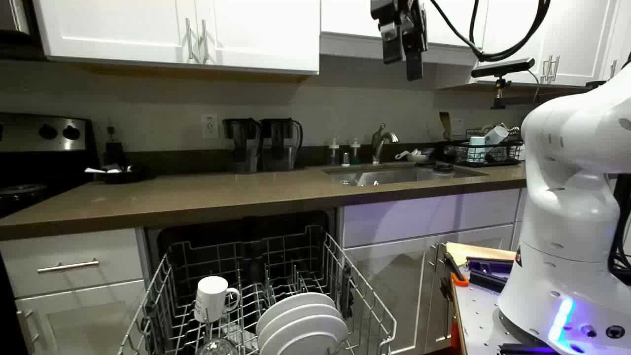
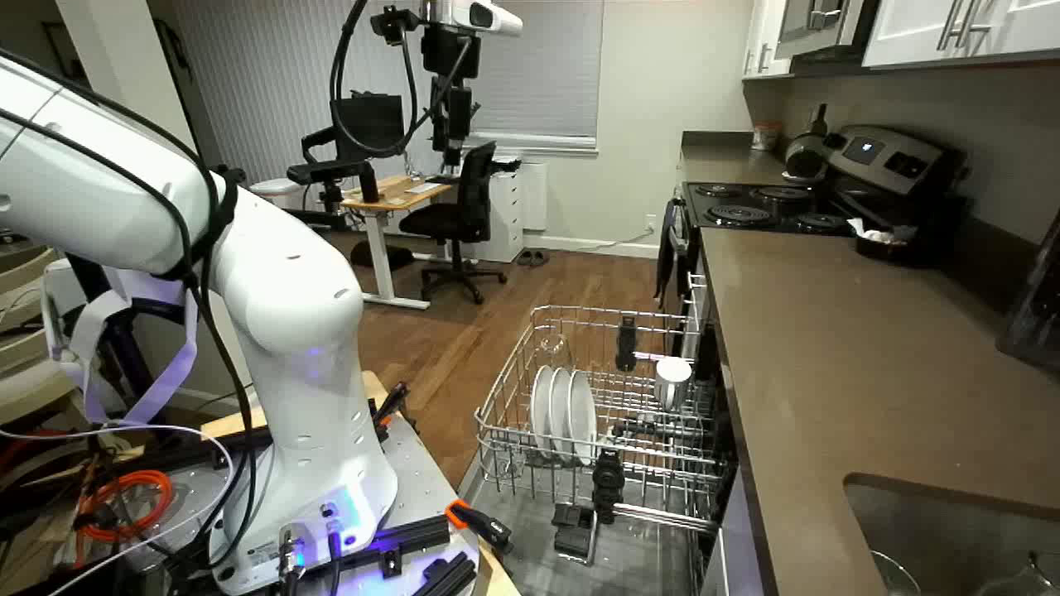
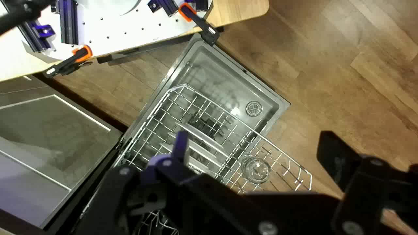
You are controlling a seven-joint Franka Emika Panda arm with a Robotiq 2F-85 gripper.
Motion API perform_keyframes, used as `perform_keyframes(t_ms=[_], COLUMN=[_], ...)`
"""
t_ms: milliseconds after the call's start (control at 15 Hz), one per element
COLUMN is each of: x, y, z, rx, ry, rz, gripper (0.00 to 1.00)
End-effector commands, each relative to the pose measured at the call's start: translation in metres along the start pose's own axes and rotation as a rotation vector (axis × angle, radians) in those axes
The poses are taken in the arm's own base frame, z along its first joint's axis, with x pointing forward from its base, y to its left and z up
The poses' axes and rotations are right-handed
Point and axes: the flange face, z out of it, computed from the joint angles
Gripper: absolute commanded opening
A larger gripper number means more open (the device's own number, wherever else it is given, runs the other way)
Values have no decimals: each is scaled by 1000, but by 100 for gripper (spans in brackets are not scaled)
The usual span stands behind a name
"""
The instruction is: Remove the plate from the dishwasher and put it on the counter top
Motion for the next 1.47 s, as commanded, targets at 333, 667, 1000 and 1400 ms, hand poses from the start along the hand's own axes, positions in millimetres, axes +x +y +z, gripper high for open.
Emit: perform_keyframes(t_ms=[333, 667, 1000, 1400], x=[0, 0, 44, 116], y=[0, 0, -20, -36], z=[-1, -1, 20, 72], rx=[-1, -1, -49, -132], ry=[-1, -1, 73, 135], rz=[0, 0, -122, -322], gripper=[100, 100, 100, 100])
